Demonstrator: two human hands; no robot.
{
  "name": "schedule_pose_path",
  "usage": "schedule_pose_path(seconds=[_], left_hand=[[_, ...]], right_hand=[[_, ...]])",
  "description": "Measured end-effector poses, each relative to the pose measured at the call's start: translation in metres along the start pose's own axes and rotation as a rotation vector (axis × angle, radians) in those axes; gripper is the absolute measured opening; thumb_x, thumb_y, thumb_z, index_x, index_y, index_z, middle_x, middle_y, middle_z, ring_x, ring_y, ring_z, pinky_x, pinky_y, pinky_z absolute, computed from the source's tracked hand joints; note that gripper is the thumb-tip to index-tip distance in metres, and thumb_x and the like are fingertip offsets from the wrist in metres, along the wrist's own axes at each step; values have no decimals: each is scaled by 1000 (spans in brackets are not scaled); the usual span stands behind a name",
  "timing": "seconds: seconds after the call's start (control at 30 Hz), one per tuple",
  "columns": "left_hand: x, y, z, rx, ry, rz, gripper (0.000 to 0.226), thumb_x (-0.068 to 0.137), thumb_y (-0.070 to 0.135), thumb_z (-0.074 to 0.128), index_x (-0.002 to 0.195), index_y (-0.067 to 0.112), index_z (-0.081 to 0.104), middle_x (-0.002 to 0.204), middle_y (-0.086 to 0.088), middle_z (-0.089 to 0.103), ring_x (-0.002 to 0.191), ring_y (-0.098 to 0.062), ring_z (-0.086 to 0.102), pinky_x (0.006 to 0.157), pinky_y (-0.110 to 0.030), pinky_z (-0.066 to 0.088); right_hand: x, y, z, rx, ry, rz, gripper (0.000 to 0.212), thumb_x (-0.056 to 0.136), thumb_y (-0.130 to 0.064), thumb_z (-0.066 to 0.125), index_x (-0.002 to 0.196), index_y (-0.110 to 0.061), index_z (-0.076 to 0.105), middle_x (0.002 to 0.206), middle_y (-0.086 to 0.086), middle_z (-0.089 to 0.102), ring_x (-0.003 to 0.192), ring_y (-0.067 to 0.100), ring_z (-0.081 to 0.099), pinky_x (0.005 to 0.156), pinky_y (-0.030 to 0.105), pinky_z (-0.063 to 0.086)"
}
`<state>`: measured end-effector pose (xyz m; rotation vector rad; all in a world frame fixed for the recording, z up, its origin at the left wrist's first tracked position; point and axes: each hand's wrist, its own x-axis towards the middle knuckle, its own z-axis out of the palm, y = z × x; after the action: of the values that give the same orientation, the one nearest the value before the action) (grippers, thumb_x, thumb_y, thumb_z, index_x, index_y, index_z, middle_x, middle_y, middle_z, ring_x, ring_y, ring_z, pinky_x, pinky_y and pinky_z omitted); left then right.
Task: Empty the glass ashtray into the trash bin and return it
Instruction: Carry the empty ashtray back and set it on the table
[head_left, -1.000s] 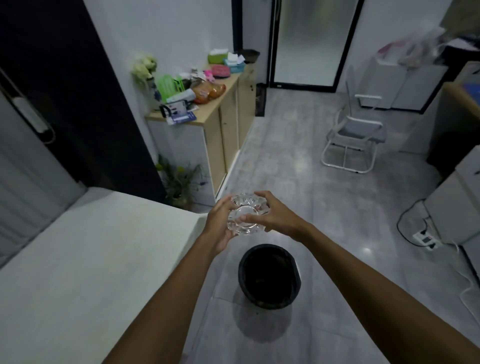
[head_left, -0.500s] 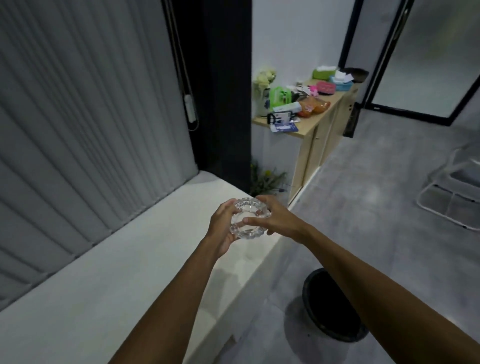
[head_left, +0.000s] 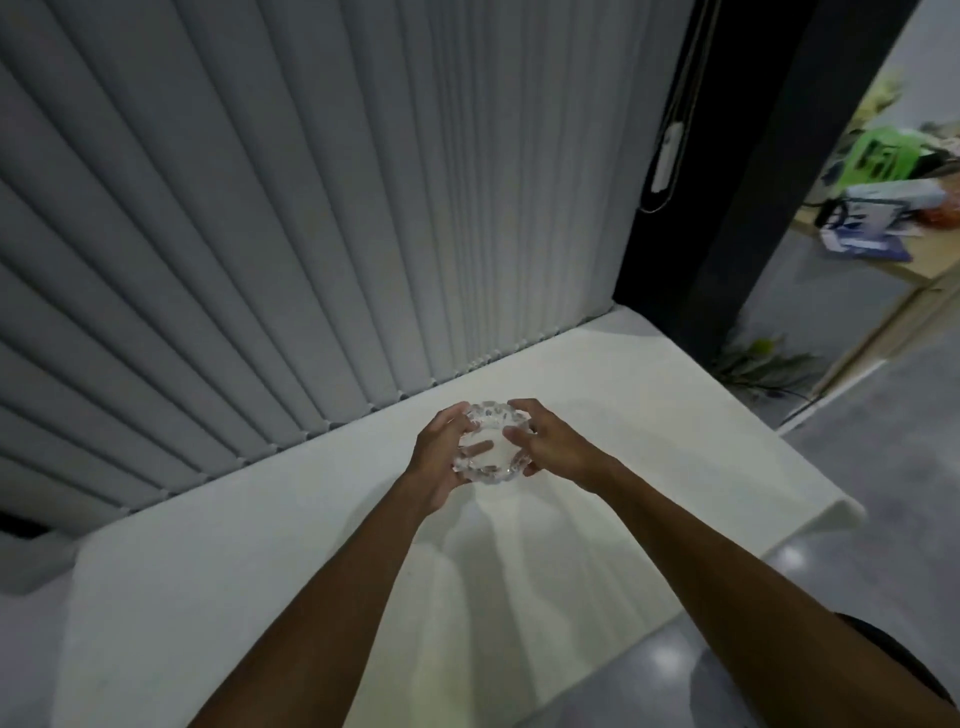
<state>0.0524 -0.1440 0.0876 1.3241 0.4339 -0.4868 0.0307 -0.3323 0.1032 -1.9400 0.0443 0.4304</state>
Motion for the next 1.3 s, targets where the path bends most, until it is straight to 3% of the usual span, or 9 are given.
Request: schedule_pose_path(seconds=[0.33, 0.43, 0.53, 0.7, 0.87, 0.93, 1.03, 1.2, 1.3], left_hand=[[47, -51, -98, -21, 284, -113, 34, 99, 42, 62, 128, 24, 65, 132, -14, 72, 117, -43, 73, 92, -59, 62], [56, -62, -111, -51, 330, -152, 26, 104, 35, 58, 118, 18, 72, 119, -16, 77, 109, -41, 77, 82, -52, 63], [64, -75, -123, -71, 349, -198, 25, 106, 35, 60, 117, 16, 71, 113, -14, 77, 106, -38, 76, 72, -43, 61], [70, -92, -133, -19, 444, -137, 23, 105, 20, 65, 121, 9, 76, 104, -13, 73, 81, -21, 78, 55, -38, 65], [77, -106, -135, 433, 484, -27, 33, 102, 21, 66, 131, 9, 77, 118, -20, 78, 114, -38, 75, 84, -59, 67], [79, -106, -133, 515, 537, -28, 35, 101, 11, 64, 133, 7, 76, 125, -21, 78, 120, -38, 74, 90, -55, 66], [82, -104, -131, 652, 578, -3, 30, 103, 11, 62, 126, 8, 81, 119, -16, 82, 115, -33, 76, 98, -43, 62], [85, -101, -133, 824, 560, 24, 28, 104, 14, 63, 123, 11, 83, 113, -15, 83, 110, -32, 76, 82, -25, 45], [88, -102, -139, 933, 541, 58, 22, 102, 20, 68, 113, 13, 85, 105, -14, 84, 105, -33, 78, 78, -27, 43]], right_hand=[[88, 35, 84, -30, -225, 66, 41, 104, -11, 53, 144, -18, 49, 134, 17, 61, 108, 42, 71, 80, 57, 65], [114, 51, 103, -17, -277, 119, 41, 106, -5, 49, 145, -17, 49, 137, 23, 59, 106, 46, 71, 79, 59, 64], [133, 59, 116, -51, -289, 164, 34, 107, -9, 51, 141, -12, 54, 132, 18, 62, 100, 42, 75, 72, 48, 67], [151, 74, 125, -142, -287, 157, 32, 101, -9, 61, 133, -5, 62, 126, 17, 66, 108, 43, 71, 82, 59, 63], [159, 86, 127, -229, -254, 84, 31, 104, -12, 54, 132, -10, 67, 122, 13, 70, 105, 36, 73, 80, 55, 64], [161, 87, 128, -212, -239, 117, 33, 104, -10, 51, 133, -12, 69, 114, 10, 67, 102, 32, 72, 72, 54, 66], [163, 88, 129, -265, -222, 68, 34, 105, -9, 50, 133, -11, 69, 106, 7, 62, 107, 37, 70, 84, 56, 63], [164, 93, 127, -391, -198, -47, 34, 104, -8, 53, 131, -11, 72, 112, 17, 75, 101, 35, 73, 91, 50, 60], [165, 95, 125, -438, -182, -90, 32, 103, -10, 55, 129, -14, 74, 112, 14, 78, 101, 32, 73, 96, 37, 56]])
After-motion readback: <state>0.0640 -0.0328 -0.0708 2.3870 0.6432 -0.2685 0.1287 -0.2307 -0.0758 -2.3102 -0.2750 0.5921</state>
